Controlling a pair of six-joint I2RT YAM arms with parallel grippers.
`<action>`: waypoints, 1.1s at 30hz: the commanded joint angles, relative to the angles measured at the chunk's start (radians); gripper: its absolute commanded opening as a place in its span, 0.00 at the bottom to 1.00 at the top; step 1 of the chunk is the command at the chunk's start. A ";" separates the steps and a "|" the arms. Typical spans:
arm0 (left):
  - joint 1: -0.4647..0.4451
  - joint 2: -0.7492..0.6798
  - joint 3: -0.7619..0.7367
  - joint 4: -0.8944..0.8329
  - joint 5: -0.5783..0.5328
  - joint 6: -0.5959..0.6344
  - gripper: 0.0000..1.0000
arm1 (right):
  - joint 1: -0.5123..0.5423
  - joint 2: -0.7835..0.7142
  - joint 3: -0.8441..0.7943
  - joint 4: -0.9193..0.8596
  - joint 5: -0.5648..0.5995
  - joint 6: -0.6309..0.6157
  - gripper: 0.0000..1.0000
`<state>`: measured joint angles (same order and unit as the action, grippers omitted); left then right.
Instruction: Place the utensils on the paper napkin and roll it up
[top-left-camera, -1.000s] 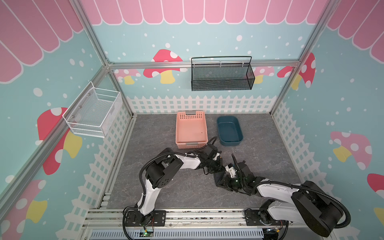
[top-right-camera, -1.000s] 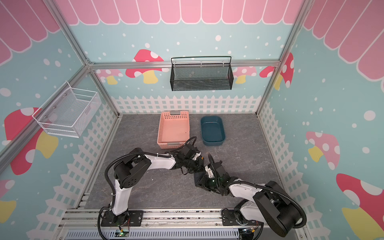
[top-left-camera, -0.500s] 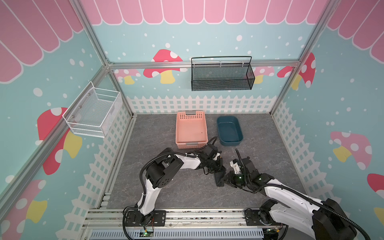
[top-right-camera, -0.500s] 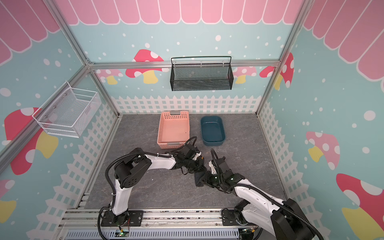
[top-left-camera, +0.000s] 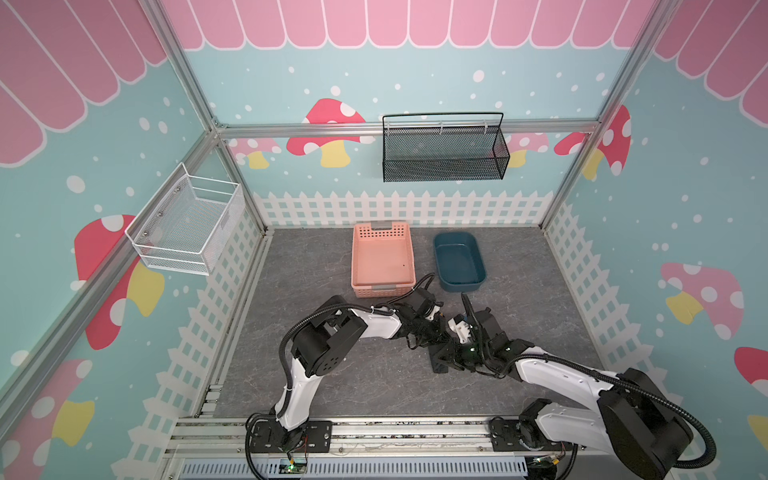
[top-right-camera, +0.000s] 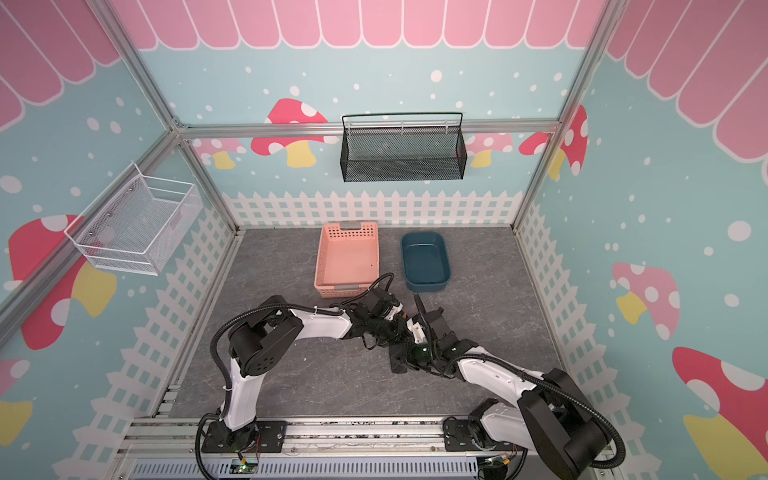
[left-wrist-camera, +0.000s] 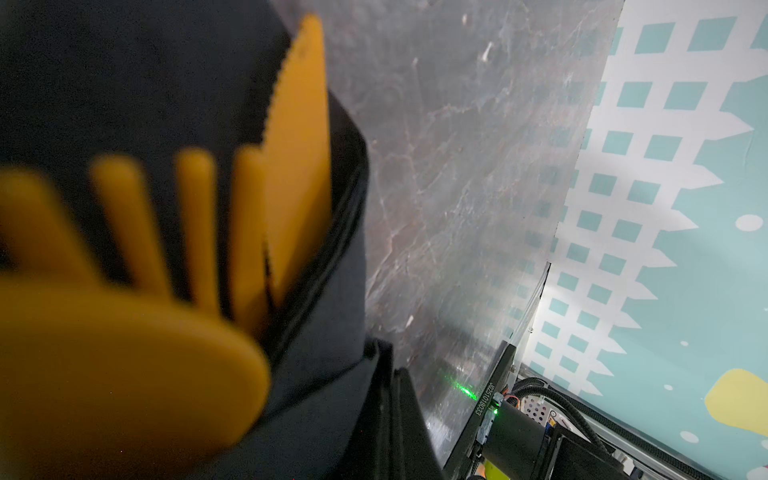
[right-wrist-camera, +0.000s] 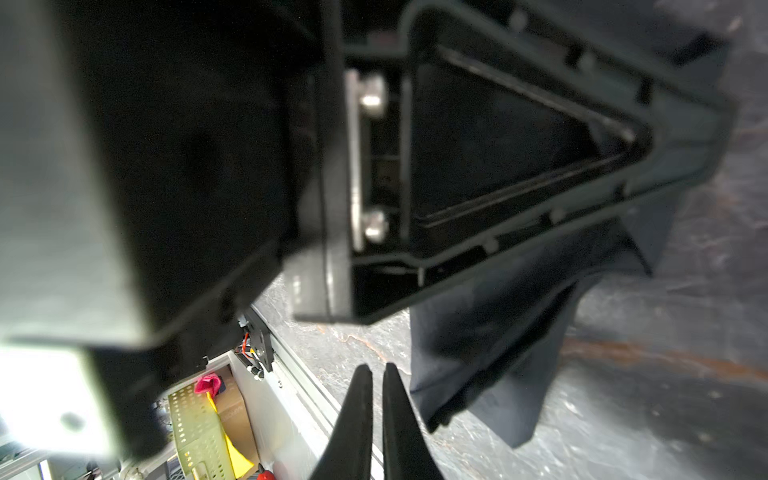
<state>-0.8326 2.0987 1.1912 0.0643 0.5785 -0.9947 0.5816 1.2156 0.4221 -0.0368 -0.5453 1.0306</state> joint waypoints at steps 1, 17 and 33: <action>-0.005 0.032 -0.018 -0.036 -0.022 0.007 0.00 | -0.005 0.019 -0.001 -0.050 0.039 -0.039 0.09; -0.005 0.033 -0.011 -0.055 -0.026 0.016 0.00 | -0.005 0.052 -0.011 -0.150 0.146 -0.089 0.08; -0.005 0.031 -0.002 -0.081 -0.034 0.033 0.00 | -0.015 -0.073 -0.057 -0.094 0.079 0.006 0.35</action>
<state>-0.8326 2.0987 1.1923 0.0574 0.5766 -0.9718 0.5743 1.1530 0.3973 -0.1497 -0.4423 1.0008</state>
